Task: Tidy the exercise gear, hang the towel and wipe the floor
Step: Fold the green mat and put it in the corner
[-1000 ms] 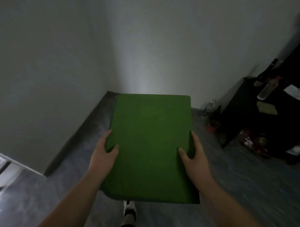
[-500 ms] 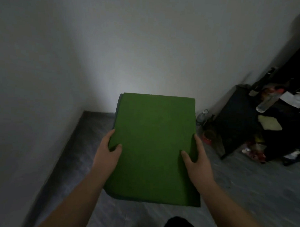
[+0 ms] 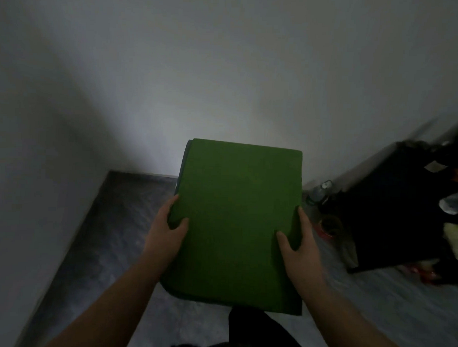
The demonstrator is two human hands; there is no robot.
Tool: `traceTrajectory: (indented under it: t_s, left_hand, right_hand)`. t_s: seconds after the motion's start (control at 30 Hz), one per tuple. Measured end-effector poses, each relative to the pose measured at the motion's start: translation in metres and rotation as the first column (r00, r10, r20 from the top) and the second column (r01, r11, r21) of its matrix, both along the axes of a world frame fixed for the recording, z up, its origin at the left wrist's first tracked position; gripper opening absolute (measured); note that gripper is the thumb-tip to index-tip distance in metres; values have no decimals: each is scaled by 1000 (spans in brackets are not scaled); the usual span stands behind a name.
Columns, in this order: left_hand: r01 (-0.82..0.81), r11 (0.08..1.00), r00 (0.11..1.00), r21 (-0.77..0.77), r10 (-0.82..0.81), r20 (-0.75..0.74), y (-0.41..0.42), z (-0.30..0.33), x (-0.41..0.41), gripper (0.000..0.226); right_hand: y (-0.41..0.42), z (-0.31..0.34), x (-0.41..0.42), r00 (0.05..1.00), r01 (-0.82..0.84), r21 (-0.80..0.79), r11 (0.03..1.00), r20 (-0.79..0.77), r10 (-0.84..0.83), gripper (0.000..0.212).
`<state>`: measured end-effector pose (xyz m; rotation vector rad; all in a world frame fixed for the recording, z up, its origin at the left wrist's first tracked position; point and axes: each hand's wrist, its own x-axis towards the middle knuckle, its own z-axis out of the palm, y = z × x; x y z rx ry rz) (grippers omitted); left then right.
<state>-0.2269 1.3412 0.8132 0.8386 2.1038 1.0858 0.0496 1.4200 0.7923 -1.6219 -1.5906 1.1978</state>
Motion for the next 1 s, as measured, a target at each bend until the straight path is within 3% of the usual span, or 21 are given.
traceTrajectory:
  t_s: [0.17, 0.3, 0.5, 0.77, 0.9, 1.0]
  left_hand:
    - [-5, 996, 1000, -88, 8, 26, 93, -50, -10, 63]
    - [27, 983, 999, -180, -19, 46, 160, -135, -26, 63]
    - [66, 970, 997, -235, -53, 61, 232, -359, -56, 64]
    - [94, 941, 993, -325, -64, 103, 286, -668, -80, 66]
    - [128, 929, 990, -348, -101, 96, 310, -777, -91, 67]
    - [117, 943, 993, -312, -101, 67, 330, -824, -95, 65]
  right_hand:
    - [112, -48, -17, 994, -60, -66, 996, 84, 66, 78]
    - [175, -132, -38, 989, -20, -115, 993, 142, 36, 77]
    - [231, -349, -68, 935, 34, -74, 997, 354, -5, 78]
    - [274, -680, -86, 906, 47, -95, 994, 423, -3, 81]
    - [299, -785, -96, 898, 64, -86, 994, 439, -20, 77]
    - [318, -830, -105, 874, 47, -41, 998, 485, -21, 76]
